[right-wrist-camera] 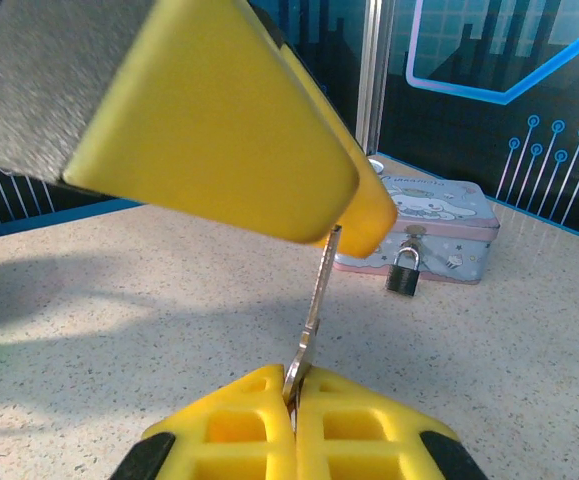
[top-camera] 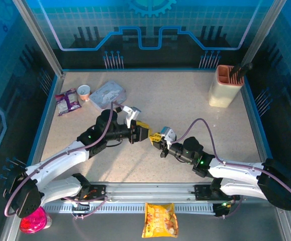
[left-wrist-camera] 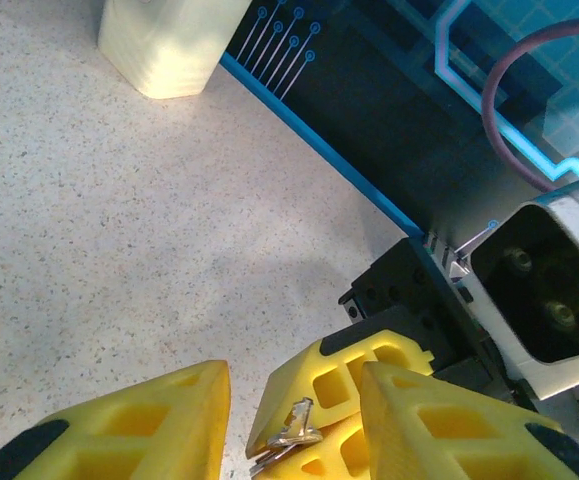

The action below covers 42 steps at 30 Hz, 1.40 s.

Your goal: Unlock a padlock with a key

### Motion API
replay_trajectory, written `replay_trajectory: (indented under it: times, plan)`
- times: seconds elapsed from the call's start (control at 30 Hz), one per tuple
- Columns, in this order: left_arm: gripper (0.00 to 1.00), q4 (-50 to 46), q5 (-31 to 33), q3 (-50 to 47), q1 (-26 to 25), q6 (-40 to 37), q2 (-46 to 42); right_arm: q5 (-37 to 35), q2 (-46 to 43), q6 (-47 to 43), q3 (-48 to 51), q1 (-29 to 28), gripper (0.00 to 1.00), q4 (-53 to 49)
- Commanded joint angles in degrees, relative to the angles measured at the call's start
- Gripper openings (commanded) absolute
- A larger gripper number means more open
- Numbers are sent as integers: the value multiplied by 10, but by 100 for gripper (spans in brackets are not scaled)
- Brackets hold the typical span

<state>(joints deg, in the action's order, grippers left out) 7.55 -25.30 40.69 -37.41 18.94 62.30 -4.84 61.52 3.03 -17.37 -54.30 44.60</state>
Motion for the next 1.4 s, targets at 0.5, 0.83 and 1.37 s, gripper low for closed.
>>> replay_trajectory:
  times: [0.5,0.83,1.37]
  plan:
    - [8,-3,18,26,-16,13,22,4,7,12,-23,0,0,6]
    - [0,70,151,-20,-19,138,-9,-37,-5,43,-10,5,26,30]
    - [0,155,210,-57,-33,317,-6,6,30,269,23,54,36,218]
